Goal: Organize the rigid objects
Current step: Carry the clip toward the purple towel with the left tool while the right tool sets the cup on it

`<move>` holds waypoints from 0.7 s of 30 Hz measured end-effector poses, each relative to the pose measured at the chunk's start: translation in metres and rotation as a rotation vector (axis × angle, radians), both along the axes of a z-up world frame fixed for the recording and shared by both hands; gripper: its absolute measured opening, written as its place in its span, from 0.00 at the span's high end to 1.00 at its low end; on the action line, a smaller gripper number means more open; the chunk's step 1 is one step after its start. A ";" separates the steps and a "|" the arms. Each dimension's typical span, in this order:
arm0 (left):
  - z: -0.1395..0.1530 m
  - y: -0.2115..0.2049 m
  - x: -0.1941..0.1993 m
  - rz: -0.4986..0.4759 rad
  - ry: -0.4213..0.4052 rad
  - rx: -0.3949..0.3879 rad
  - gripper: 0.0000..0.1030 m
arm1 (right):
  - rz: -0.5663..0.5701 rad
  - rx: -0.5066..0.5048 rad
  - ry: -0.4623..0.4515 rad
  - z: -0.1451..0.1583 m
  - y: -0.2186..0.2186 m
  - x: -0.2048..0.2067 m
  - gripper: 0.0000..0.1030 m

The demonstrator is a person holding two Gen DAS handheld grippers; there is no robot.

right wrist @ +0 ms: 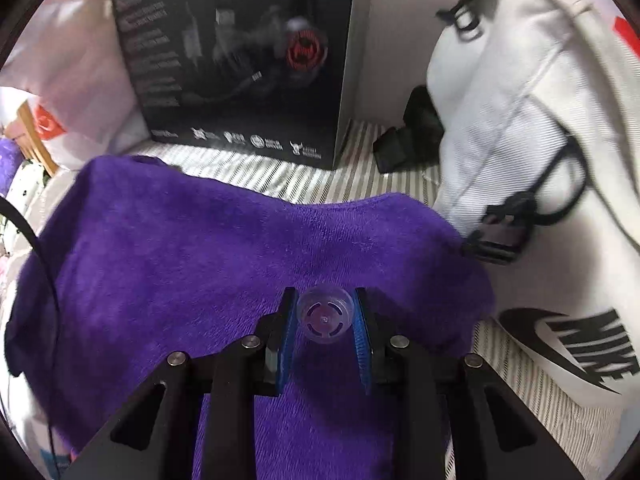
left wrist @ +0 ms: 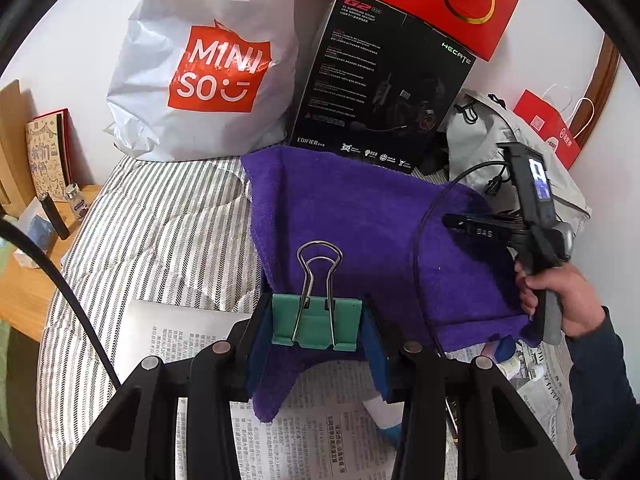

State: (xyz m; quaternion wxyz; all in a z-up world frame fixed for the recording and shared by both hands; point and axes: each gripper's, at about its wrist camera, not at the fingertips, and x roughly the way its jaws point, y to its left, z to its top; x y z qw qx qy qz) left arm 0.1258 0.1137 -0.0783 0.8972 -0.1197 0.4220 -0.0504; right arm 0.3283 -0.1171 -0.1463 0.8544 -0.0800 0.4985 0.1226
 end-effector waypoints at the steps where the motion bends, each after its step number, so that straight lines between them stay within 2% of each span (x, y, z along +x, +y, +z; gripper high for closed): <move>1: -0.001 0.001 0.000 0.000 0.002 -0.001 0.61 | -0.004 0.005 -0.005 0.001 0.000 0.001 0.74; 5: -0.002 0.001 0.003 -0.007 0.007 -0.003 0.61 | 0.003 -0.017 -0.003 -0.001 0.003 0.004 0.73; 7: -0.003 0.000 0.004 -0.012 0.012 0.005 0.61 | 0.008 -0.027 -0.001 -0.002 0.005 0.004 0.70; 9: -0.003 0.000 0.006 -0.015 0.014 0.009 0.61 | 0.006 -0.034 0.001 -0.003 0.003 0.002 0.57; 11: -0.003 0.000 0.007 -0.012 0.015 0.002 0.61 | 0.009 -0.014 0.012 -0.001 -0.004 -0.002 0.47; 21: -0.003 -0.007 0.012 -0.012 0.026 0.018 0.61 | 0.017 0.055 -0.001 0.029 -0.024 -0.059 0.46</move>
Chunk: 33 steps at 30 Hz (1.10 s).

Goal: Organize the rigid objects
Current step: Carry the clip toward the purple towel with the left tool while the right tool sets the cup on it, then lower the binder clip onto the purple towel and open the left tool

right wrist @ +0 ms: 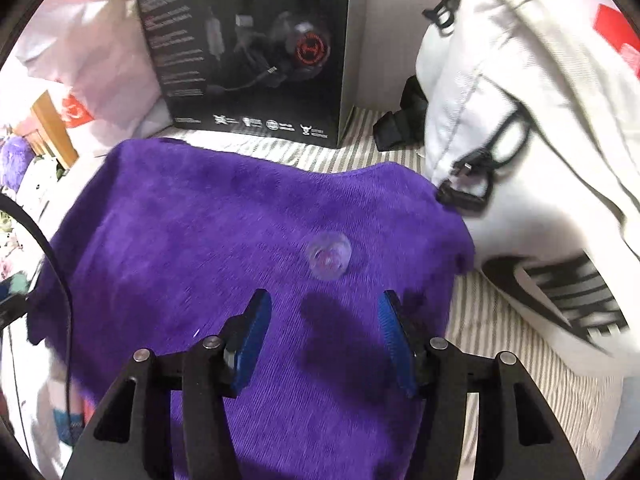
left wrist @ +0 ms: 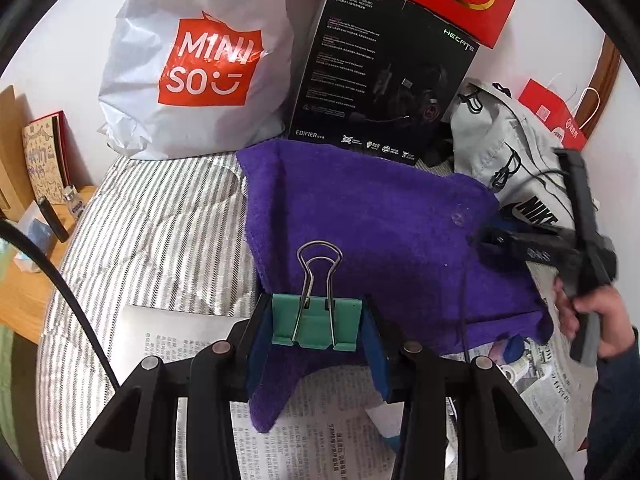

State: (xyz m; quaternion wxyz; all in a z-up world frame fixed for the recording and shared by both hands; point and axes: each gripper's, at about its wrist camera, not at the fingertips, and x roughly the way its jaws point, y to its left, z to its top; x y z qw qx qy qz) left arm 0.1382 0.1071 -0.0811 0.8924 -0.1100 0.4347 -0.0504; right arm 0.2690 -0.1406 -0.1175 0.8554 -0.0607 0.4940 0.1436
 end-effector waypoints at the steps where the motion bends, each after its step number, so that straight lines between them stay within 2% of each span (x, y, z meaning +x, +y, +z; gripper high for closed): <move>1: -0.001 0.000 0.000 0.001 0.000 -0.013 0.61 | 0.000 0.012 0.000 0.003 -0.001 -0.007 0.46; 7: 0.002 -0.005 0.007 -0.009 -0.016 -0.005 0.61 | 0.008 0.037 -0.021 0.024 -0.015 -0.062 0.45; 11: 0.002 -0.008 0.023 -0.022 -0.025 -0.025 0.61 | 0.013 0.002 -0.032 0.034 -0.025 -0.092 0.41; 16: -0.005 -0.020 0.054 -0.036 -0.018 0.047 0.61 | -0.017 0.047 -0.030 0.042 -0.044 -0.124 0.38; 21: -0.017 -0.027 0.087 -0.037 0.016 0.035 0.61 | -0.039 0.076 -0.012 0.038 -0.056 -0.144 0.38; 25: -0.024 -0.033 0.105 -0.037 0.036 0.064 0.61 | -0.061 0.061 0.006 0.032 -0.063 -0.149 0.38; 33: -0.033 -0.042 0.129 -0.022 0.076 0.107 0.61 | -0.087 0.099 0.016 0.029 -0.073 -0.152 0.38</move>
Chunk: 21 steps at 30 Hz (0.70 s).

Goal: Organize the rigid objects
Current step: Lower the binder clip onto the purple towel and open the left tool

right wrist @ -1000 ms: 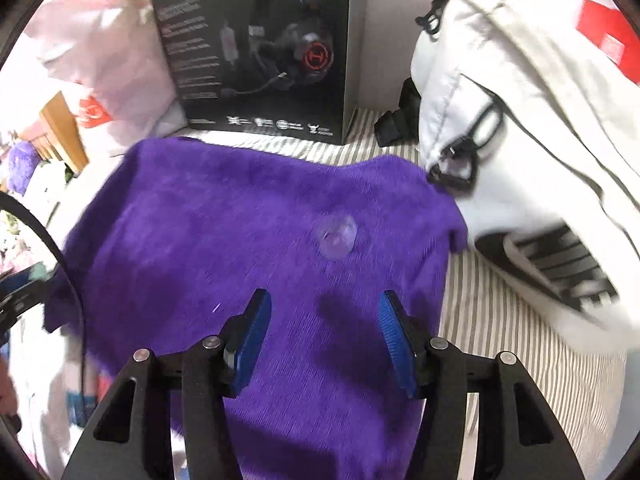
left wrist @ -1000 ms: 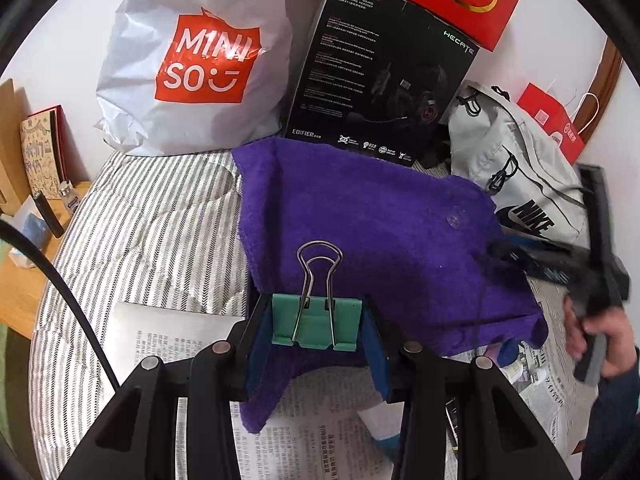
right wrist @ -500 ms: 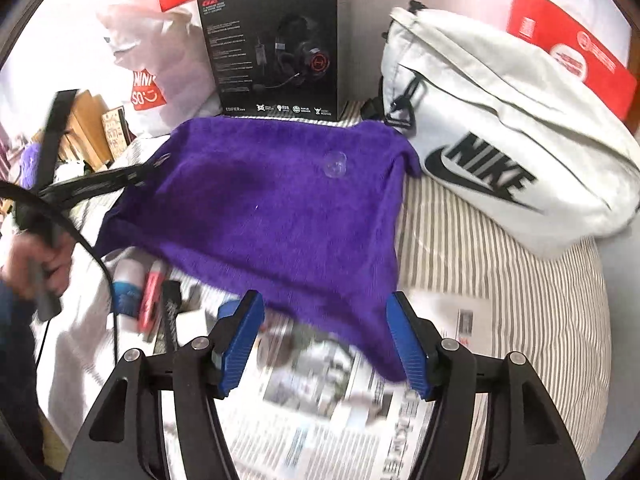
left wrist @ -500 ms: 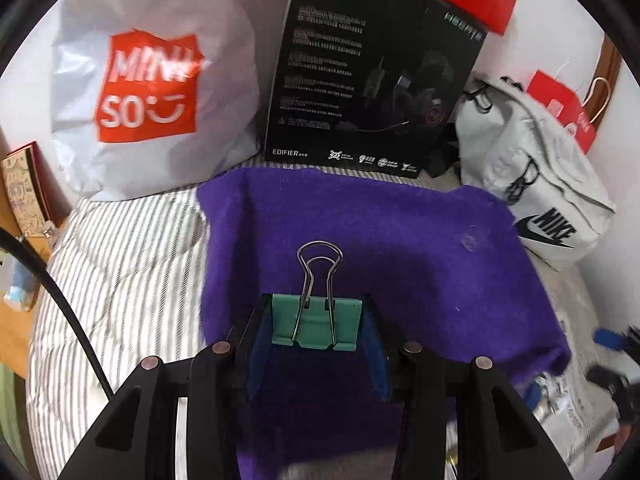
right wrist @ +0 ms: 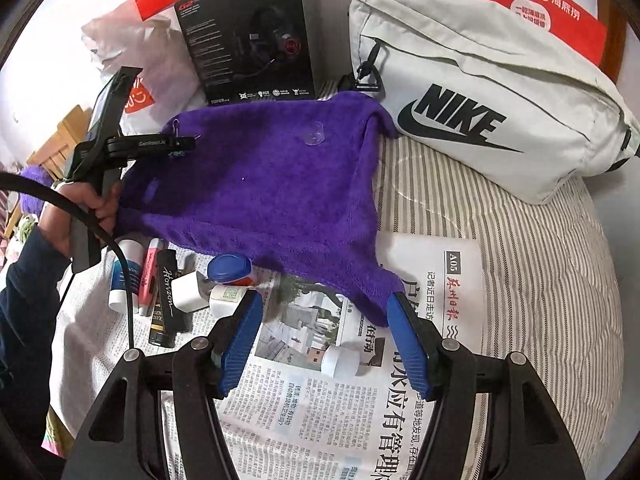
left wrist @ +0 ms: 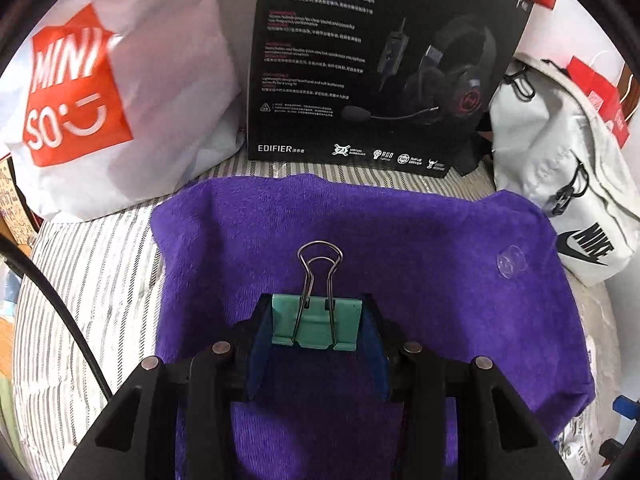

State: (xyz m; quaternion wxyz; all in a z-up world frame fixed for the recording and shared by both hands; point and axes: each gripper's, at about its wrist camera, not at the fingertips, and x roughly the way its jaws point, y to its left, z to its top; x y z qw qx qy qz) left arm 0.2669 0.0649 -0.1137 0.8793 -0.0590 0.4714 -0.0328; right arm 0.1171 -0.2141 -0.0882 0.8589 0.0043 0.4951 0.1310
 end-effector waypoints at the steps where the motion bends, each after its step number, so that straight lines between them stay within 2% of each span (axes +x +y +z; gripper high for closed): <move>1: -0.002 -0.003 0.004 0.001 0.005 0.013 0.61 | 0.000 -0.002 0.000 0.000 0.000 0.000 0.38; 5: -0.005 -0.007 0.009 -0.008 0.040 0.034 0.61 | 0.004 0.010 0.005 -0.001 -0.001 0.000 0.38; 8: -0.006 -0.013 0.010 -0.023 0.054 0.078 0.60 | 0.008 0.014 0.015 -0.004 -0.001 0.001 0.38; 10: -0.008 -0.021 0.013 -0.039 0.061 0.111 0.57 | 0.010 0.013 0.021 -0.006 -0.001 0.000 0.38; 12: -0.009 -0.026 0.011 -0.057 0.064 0.122 0.43 | 0.014 0.015 0.026 -0.006 0.000 -0.001 0.38; 15: -0.010 -0.032 0.005 -0.063 0.066 0.155 0.40 | 0.009 0.017 0.016 -0.004 -0.003 -0.004 0.38; 21: 0.001 -0.028 -0.014 -0.039 0.065 0.130 0.41 | -0.004 0.025 -0.003 0.003 -0.008 -0.013 0.38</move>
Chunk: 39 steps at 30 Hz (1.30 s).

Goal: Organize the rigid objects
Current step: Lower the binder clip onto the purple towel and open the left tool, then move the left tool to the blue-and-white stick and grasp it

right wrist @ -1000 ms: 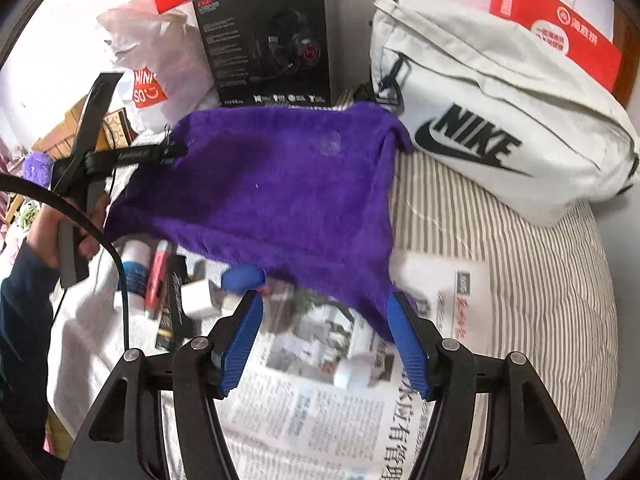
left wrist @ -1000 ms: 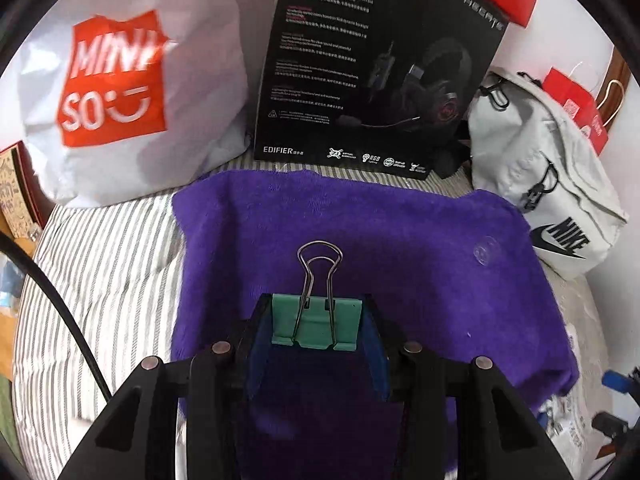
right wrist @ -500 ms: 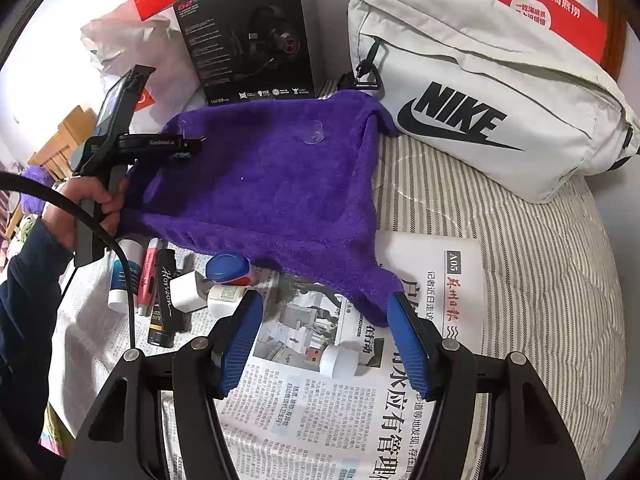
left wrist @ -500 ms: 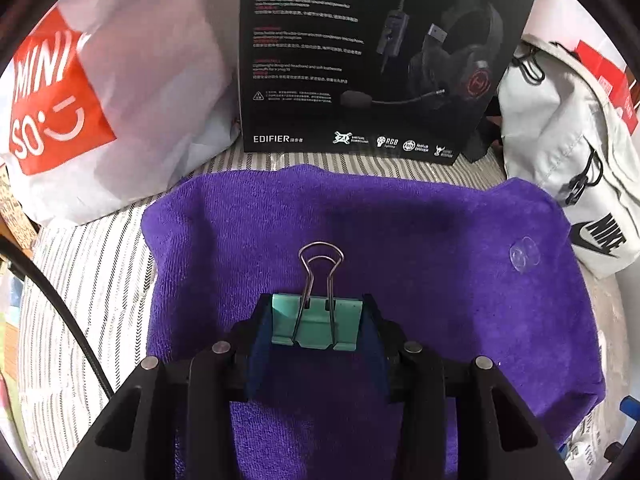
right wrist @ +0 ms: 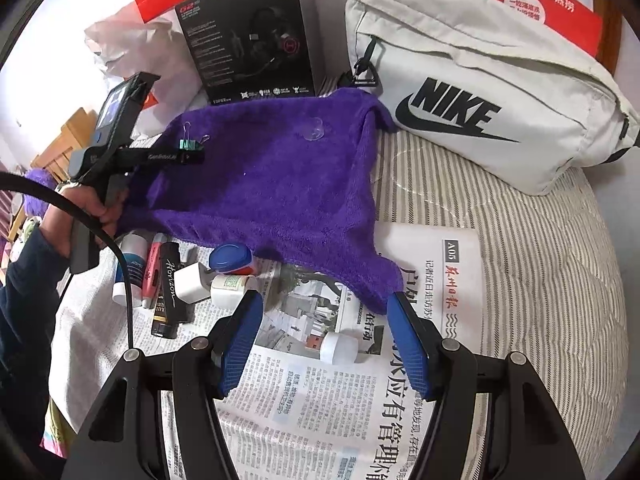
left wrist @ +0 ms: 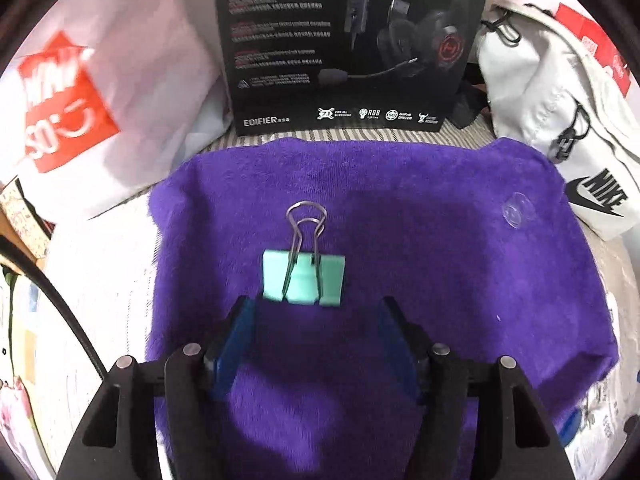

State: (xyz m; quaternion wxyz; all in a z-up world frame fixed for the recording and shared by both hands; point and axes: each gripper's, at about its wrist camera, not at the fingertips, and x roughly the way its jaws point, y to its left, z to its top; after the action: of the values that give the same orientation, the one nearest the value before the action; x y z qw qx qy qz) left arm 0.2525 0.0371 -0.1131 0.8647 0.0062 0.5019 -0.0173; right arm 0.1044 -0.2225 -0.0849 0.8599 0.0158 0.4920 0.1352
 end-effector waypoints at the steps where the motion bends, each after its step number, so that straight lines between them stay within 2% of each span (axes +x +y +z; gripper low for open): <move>1: 0.008 0.006 -0.009 0.009 -0.021 -0.005 0.41 | -0.004 0.003 -0.001 0.001 -0.001 -0.002 0.38; 6: 0.048 0.012 -0.063 0.008 -0.096 -0.071 0.41 | -0.009 0.016 -0.014 0.005 -0.003 -0.011 0.37; 9: 0.054 0.014 -0.096 0.020 -0.064 -0.086 0.40 | -0.005 0.023 -0.027 0.010 -0.001 -0.015 0.37; 13: 0.041 0.017 -0.139 0.066 0.034 -0.215 0.40 | 0.003 0.032 -0.043 0.015 0.002 -0.021 0.37; 17: 0.021 0.006 -0.152 0.073 0.079 -0.191 0.40 | 0.011 0.029 -0.047 0.018 0.005 -0.026 0.36; 22: 0.000 0.005 -0.150 0.083 0.132 -0.229 0.38 | 0.016 0.035 -0.054 0.022 0.009 -0.032 0.36; 26: -0.001 0.000 -0.148 0.065 0.121 -0.190 0.37 | 0.036 0.031 -0.060 0.023 0.015 -0.039 0.36; 30: -0.007 -0.008 -0.158 0.047 0.125 -0.077 0.37 | 0.044 0.028 -0.051 0.019 0.016 -0.043 0.35; 37: -0.010 -0.013 -0.153 -0.008 0.065 -0.004 0.38 | 0.028 0.036 -0.031 0.013 0.011 -0.044 0.35; 38: -0.011 -0.014 -0.152 -0.020 0.058 0.004 0.39 | 0.027 0.035 -0.029 0.012 0.010 -0.044 0.35; 39: -0.011 -0.015 -0.152 -0.029 0.049 0.011 0.48 | 0.023 0.031 -0.028 0.011 0.009 -0.045 0.35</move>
State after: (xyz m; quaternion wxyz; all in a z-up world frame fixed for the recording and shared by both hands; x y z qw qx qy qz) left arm 0.1002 0.0217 -0.1243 0.8519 0.0177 0.5227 -0.0271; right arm 0.0594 -0.2134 -0.0742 0.8647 0.0215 0.4779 0.1530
